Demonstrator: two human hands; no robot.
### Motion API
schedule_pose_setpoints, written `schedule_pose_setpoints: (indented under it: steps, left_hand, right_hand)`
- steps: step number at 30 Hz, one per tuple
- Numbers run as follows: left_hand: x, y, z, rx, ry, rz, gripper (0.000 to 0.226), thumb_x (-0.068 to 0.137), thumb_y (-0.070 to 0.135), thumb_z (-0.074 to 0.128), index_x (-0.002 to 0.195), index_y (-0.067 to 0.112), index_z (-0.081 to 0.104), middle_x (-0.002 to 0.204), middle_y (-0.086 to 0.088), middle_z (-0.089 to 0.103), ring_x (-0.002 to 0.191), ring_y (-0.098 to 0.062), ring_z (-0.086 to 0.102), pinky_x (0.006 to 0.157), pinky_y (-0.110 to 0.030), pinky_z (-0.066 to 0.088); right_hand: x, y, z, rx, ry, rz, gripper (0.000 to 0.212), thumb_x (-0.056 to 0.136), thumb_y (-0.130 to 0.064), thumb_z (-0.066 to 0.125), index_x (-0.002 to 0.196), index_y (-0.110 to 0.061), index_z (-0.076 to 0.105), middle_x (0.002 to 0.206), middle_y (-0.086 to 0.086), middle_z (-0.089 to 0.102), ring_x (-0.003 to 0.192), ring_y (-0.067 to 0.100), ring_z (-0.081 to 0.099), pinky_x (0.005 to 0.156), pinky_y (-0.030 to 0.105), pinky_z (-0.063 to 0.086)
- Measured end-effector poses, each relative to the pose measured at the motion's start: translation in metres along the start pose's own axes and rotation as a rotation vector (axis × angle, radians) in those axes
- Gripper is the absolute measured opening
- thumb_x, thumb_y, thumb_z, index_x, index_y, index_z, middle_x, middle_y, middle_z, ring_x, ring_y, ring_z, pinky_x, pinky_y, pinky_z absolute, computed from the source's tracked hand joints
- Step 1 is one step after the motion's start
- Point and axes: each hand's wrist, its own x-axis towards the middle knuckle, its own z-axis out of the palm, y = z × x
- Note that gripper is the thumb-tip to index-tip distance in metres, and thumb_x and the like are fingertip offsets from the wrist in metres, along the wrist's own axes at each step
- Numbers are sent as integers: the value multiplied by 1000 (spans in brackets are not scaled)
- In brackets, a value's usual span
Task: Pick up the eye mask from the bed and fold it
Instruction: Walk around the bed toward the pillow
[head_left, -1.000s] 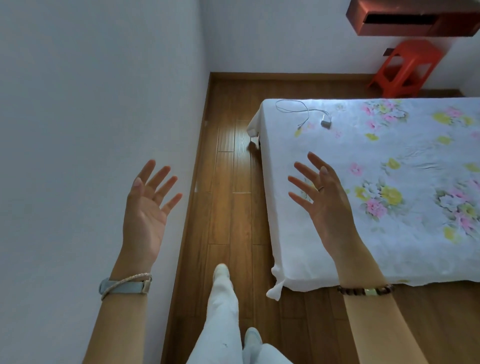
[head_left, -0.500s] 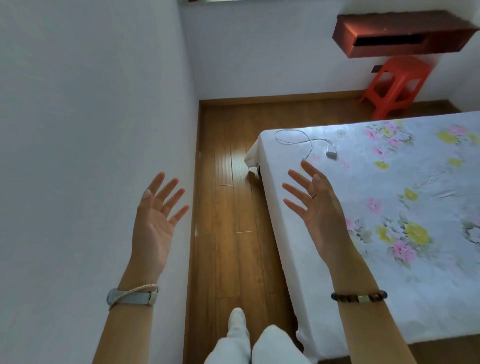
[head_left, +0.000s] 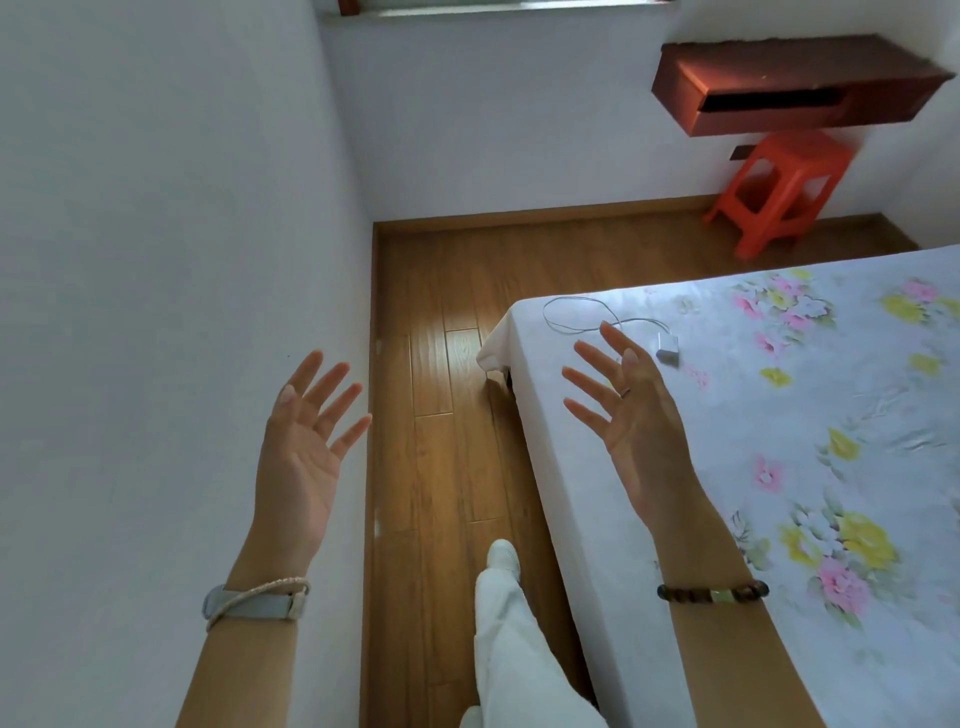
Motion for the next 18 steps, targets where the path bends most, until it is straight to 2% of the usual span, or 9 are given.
schedule_pose_setpoints:
  steps: [10, 18]
  left_hand:
    - [164, 4, 45, -11, 9, 60, 51, 102, 40, 25, 148, 23, 40, 148, -4, 51, 133, -24, 53, 110, -52, 39]
    - [266, 8, 62, -21, 30, 64, 51, 102, 40, 25, 148, 23, 39, 148, -3, 52, 133, -24, 53, 110, -52, 39]
  right_hand:
    - [169, -16, 3, 22, -35, 0, 51, 88, -48, 41, 136, -31, 46, 143, -2, 56, 125, 23, 61, 105, 44, 49]
    - [271, -24, 7, 1, -6, 18, 43, 88, -48, 41, 128, -35, 51, 139, -3, 58, 122, 23, 63, 105, 46, 49]
